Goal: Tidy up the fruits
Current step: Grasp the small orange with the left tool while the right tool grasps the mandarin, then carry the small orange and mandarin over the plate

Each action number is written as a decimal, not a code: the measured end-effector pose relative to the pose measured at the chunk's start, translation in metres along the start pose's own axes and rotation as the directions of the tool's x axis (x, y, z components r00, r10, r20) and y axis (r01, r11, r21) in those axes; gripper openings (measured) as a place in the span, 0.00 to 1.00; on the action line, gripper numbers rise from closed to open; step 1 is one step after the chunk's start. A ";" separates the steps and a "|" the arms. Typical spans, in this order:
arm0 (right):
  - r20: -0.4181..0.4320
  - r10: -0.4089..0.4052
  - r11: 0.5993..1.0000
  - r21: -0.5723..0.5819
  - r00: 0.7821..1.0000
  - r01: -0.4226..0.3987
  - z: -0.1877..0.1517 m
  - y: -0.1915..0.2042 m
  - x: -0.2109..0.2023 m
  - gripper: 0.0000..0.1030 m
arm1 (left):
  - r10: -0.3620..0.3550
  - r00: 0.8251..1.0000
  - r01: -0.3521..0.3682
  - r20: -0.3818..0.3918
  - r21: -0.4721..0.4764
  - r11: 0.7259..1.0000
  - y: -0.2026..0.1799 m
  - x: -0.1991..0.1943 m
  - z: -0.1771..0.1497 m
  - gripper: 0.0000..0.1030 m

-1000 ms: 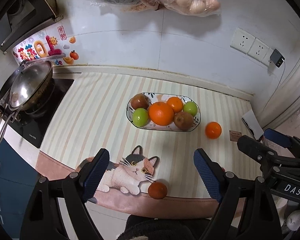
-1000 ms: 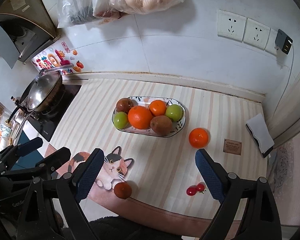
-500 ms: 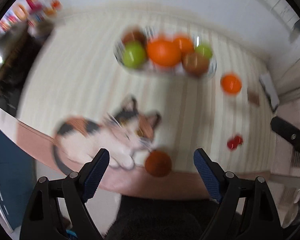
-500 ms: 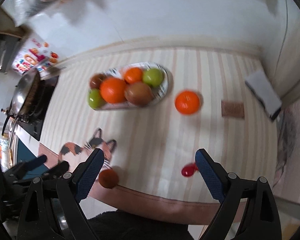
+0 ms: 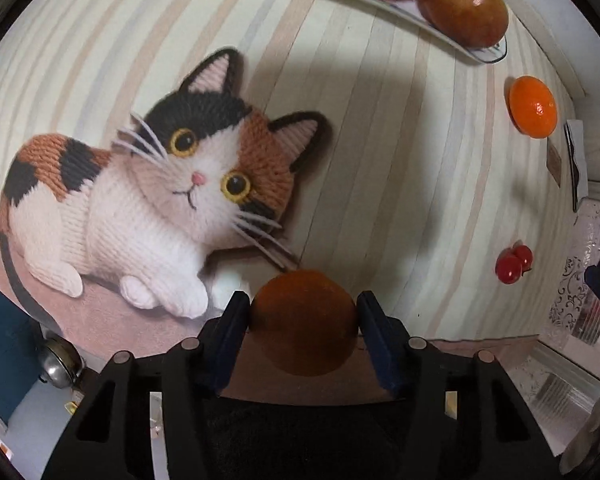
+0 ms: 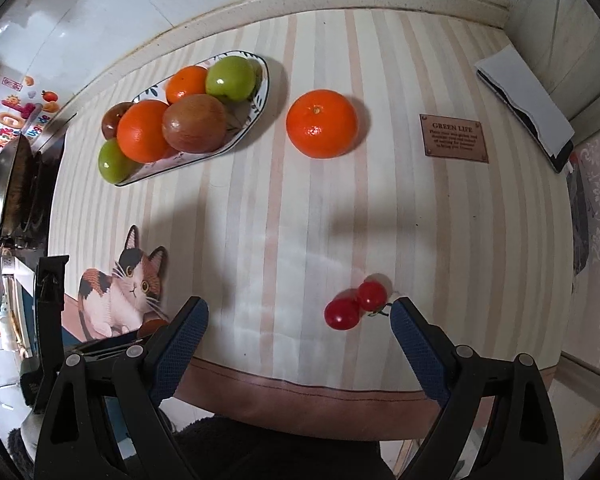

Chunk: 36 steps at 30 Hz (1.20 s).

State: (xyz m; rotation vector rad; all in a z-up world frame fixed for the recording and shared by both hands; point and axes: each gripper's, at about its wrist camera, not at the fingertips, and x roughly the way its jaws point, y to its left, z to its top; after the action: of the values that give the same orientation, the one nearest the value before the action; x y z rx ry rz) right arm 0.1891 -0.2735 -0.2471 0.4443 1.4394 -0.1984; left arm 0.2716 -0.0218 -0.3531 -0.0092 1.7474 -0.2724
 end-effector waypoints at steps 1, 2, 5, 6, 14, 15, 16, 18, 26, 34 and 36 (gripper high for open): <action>0.000 0.002 1.000 0.002 1.000 -0.002 0.003 -0.001 0.001 0.92 | 0.007 1.000 -0.007 0.009 0.006 1.000 -0.002 -0.002 0.000 0.51; 0.002 0.006 1.000 0.007 1.000 -0.006 0.008 -0.002 0.003 0.92 | 0.008 1.000 -0.008 0.018 0.006 1.000 -0.004 -0.004 0.001 0.51; 0.022 0.011 1.000 0.028 1.000 -0.012 0.029 -0.006 0.009 0.92 | 0.013 0.999 -0.013 0.053 0.012 1.000 -0.014 -0.013 0.011 0.51; 0.037 0.013 0.999 0.038 0.999 -0.014 0.041 -0.009 0.012 0.92 | 0.016 0.998 -0.017 0.066 0.012 1.000 -0.017 -0.016 0.016 0.51; 0.029 0.045 0.989 0.138 0.999 -0.049 0.130 -0.025 0.058 0.88 | 0.020 0.991 -0.017 0.132 -0.026 1.000 -0.027 -0.032 0.058 0.51; 0.001 0.045 0.989 0.139 0.999 -0.045 0.138 -0.024 0.068 0.86 | 0.024 0.991 -0.020 0.129 -0.031 0.999 -0.027 -0.031 0.062 0.51; -0.013 0.046 0.989 0.141 0.999 -0.044 0.142 -0.024 0.075 0.80 | 0.023 0.992 -0.019 0.126 -0.034 0.999 -0.025 -0.030 0.065 0.51; -0.043 0.015 0.993 0.121 0.999 -0.009 0.148 -0.021 0.090 0.70 | 0.024 0.993 -0.019 0.118 -0.040 0.999 -0.027 -0.028 0.067 0.51; -0.081 0.029 1.000 0.008 0.996 -0.029 0.117 -0.001 0.091 0.67 | 0.020 0.996 -0.016 0.083 -0.052 0.999 -0.023 -0.018 0.069 0.51; -0.200 0.050 0.991 -0.114 0.979 -0.073 0.042 0.038 0.107 0.67 | 0.037 0.997 -0.035 0.067 -0.033 0.999 -0.026 -0.009 0.059 0.52; -0.175 0.037 0.991 -0.118 0.984 -0.059 0.037 0.041 0.106 0.67 | 0.044 0.997 -0.042 0.063 -0.025 0.999 -0.028 -0.006 0.068 0.52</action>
State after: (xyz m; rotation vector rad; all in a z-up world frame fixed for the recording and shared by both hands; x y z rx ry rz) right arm 0.2525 -0.2376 -0.3417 0.4019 1.5993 -0.0320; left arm 0.3346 -0.0602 -0.3530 0.0022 1.6852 -0.2175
